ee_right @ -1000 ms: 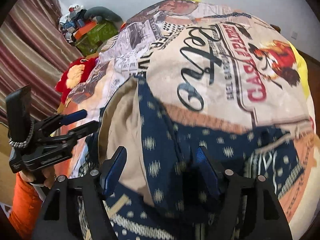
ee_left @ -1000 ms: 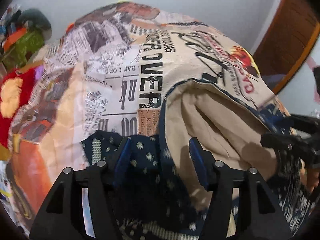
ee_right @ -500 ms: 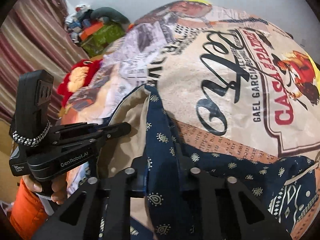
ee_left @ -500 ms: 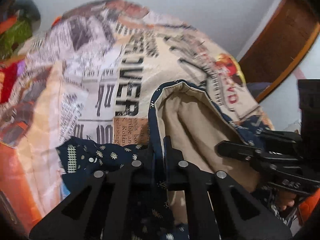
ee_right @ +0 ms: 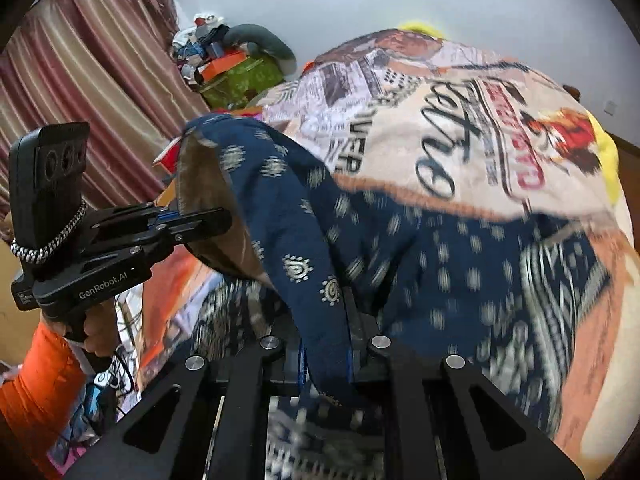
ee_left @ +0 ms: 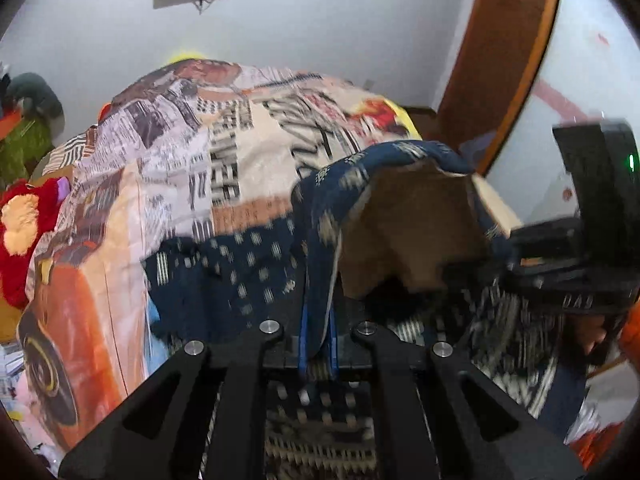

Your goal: Fold large clothes

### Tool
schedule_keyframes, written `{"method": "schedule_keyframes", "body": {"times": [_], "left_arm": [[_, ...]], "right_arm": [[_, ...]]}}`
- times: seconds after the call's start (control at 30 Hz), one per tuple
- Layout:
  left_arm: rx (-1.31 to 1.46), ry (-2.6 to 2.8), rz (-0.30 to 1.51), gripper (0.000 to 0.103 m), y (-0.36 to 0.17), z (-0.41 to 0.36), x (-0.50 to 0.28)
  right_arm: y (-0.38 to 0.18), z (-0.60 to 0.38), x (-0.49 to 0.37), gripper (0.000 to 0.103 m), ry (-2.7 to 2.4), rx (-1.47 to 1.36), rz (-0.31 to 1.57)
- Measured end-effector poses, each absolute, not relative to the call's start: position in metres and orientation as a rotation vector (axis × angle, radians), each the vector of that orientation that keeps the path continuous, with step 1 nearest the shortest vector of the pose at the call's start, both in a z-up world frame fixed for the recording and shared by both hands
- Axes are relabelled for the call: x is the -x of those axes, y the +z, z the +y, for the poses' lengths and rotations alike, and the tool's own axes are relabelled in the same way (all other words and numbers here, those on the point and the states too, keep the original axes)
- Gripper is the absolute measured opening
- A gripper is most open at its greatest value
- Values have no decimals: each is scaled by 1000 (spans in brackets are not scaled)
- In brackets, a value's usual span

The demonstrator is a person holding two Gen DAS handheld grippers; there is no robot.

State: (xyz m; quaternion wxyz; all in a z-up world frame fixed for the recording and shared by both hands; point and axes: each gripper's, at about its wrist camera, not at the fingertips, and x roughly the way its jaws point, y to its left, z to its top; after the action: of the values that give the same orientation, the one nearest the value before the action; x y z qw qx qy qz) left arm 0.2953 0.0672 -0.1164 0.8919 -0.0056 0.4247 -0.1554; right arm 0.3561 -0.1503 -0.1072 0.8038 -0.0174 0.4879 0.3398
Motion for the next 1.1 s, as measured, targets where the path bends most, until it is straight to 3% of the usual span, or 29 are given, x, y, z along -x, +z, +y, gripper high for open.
{"method": "schedule_keyframes", "body": {"times": [0.33,0.43,0.53,0.6,0.9,1.03,1.1], "left_arm": [[-90,-305,993,9,-167,51,-230],[-67,-293,1013,15,-177,57,-219],[-39,-276,1016,32,-179,66,-209],[-10,-262,1018,35,-179,75,-203],[32,-173,954,36,-142,107,-199],[129,-175,859,54,-111,112,-216],[164,-213,847,55,-108,102,-229]], "right_arm": [[-126,-184,-313,12,650,-45,1154],[-132,-189,-307,12,629,-55,1190],[-136,-189,-300,12,622,-20,1210],[-136,-188,-294,12,612,17,1197],[-129,-192,-282,12,592,68,1162],[-124,-194,-277,13,594,85,1152],[-122,-195,-275,13,592,96,1148]]}}
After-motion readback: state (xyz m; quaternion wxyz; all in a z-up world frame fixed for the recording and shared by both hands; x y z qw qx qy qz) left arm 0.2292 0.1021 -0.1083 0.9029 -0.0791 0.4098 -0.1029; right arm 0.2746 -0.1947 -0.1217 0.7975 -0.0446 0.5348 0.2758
